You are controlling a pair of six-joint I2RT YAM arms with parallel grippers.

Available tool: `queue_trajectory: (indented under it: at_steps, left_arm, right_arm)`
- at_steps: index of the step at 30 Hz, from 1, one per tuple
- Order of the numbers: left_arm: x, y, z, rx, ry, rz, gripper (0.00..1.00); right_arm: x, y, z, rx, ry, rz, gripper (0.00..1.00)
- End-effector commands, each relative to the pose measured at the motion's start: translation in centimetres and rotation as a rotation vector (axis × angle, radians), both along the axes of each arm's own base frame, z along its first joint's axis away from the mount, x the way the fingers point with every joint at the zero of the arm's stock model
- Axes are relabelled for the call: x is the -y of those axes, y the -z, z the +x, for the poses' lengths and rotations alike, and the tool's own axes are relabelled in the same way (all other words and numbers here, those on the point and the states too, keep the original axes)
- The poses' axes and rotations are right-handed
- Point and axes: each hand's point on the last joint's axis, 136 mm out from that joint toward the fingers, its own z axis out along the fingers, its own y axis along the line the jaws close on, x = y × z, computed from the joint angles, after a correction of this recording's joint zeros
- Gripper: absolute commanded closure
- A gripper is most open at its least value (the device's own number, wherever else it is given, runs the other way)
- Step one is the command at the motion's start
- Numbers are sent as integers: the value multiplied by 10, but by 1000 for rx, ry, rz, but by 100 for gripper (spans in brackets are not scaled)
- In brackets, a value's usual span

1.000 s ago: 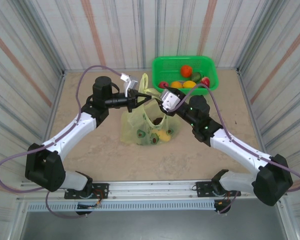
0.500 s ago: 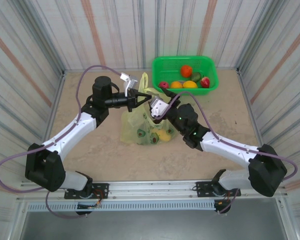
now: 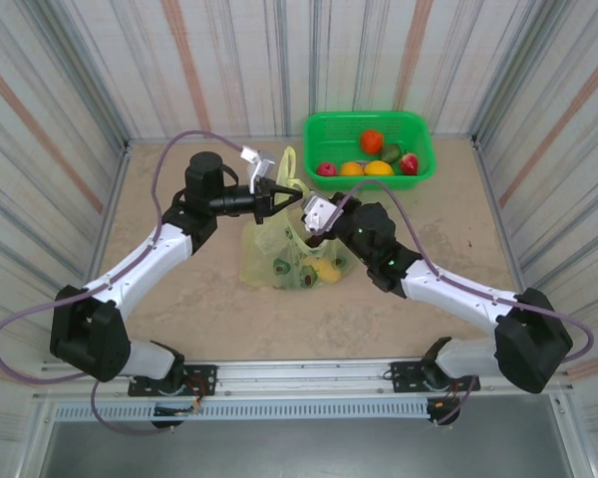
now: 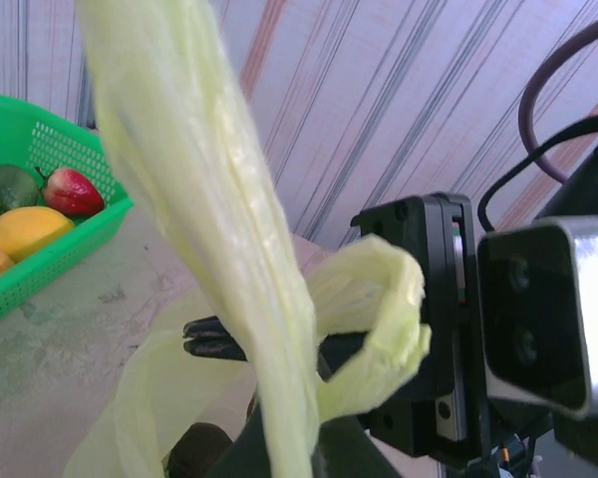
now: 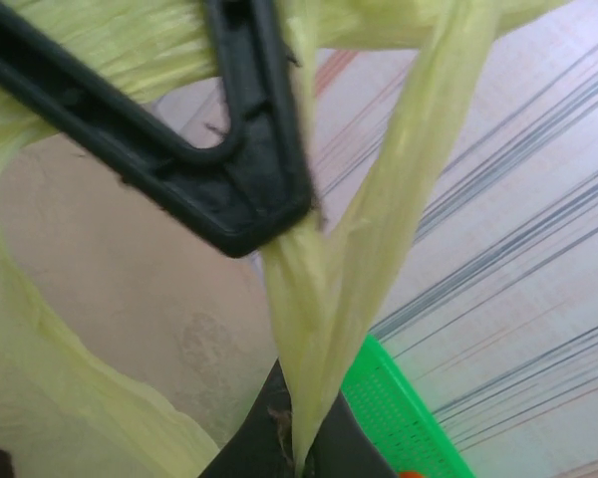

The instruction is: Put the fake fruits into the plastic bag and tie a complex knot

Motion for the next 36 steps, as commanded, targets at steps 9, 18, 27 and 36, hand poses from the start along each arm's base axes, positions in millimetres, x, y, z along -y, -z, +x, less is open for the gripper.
queue_trajectory:
  at_steps: [9,18,27,36]
  left_arm:
    - [-26,-13,-24,117,-118,32,38]
    - [-58,-8,-35,206,-294,30,21]
    - [-68,3,-38,234,-345,28,21]
    - [-78,8,-40,325,-388,1,26]
  right_arm:
    - [-3,-20,-26,-207,-239,101,100]
    - [22,-29,-10,-269,-160,262,100]
    - [29,-33,-10,-291,-180,334,100]
    - [23,-35,-17,-310,-235,338,100]
